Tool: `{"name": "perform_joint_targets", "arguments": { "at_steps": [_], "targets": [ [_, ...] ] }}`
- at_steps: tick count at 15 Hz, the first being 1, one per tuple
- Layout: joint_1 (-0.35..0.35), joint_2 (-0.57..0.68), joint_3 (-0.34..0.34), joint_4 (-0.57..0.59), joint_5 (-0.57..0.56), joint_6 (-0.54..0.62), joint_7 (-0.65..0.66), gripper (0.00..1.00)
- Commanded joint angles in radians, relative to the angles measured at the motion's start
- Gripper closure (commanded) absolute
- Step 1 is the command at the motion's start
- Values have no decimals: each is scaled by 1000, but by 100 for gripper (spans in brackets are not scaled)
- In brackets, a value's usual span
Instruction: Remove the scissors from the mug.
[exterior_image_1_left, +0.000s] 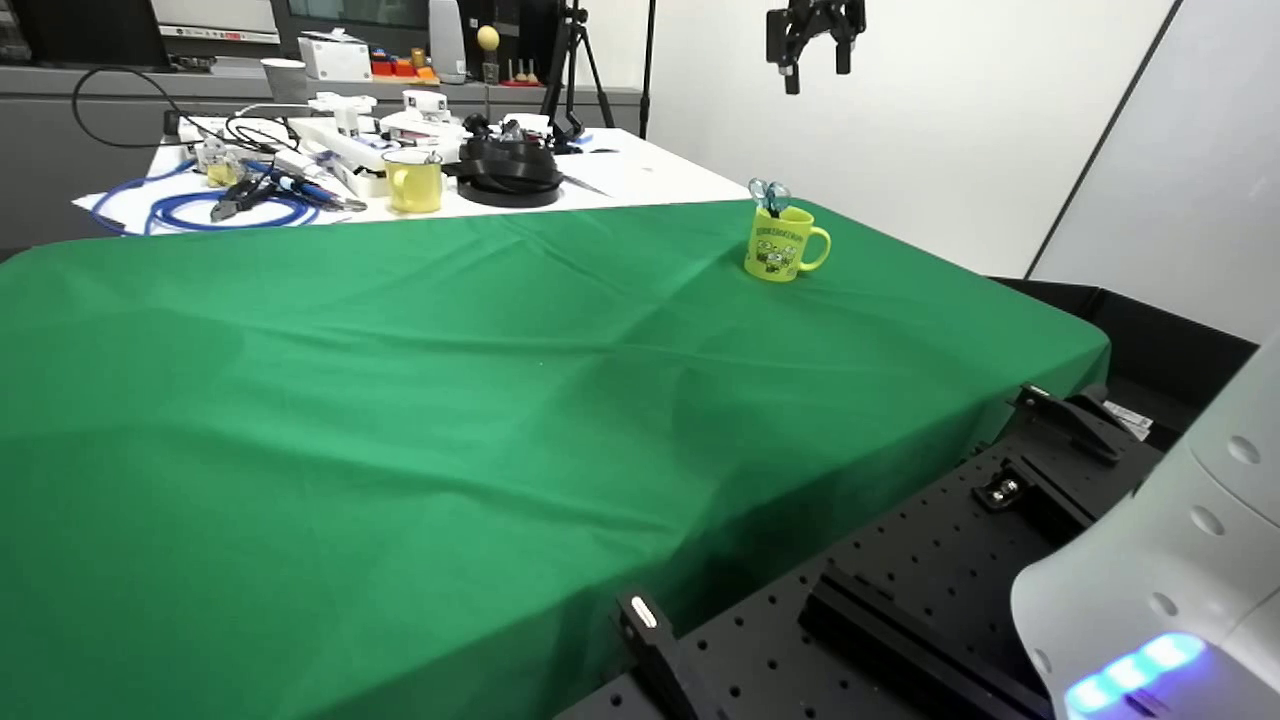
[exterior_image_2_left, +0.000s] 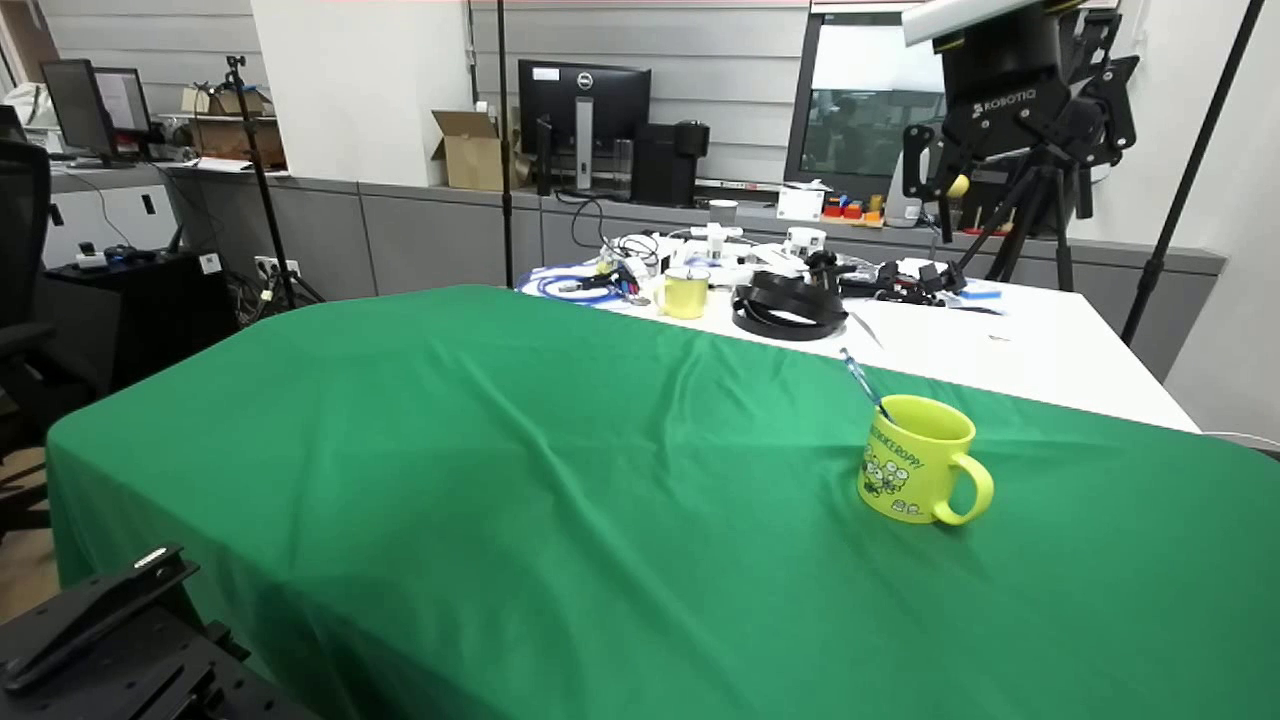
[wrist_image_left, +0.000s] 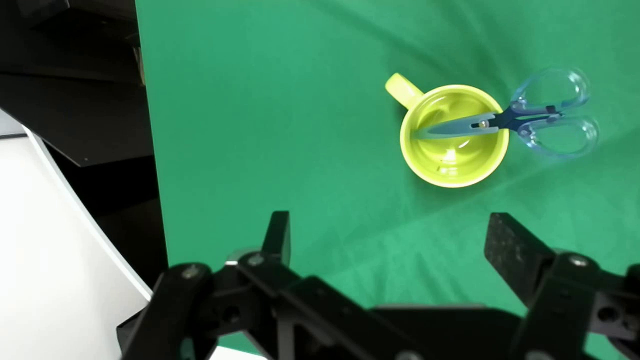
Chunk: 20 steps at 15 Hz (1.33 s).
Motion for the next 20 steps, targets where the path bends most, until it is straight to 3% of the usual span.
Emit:
{"name": "perform_joint_targets", "arguments": {
  "at_steps": [1,11,20],
  "targets": [
    [19,29,4,34,-31,-26,52,0],
    [66,-4,33,-55,-25,-3,99,0],
    [116,-50,27,-201,-145,96,161,0]
  ]
}}
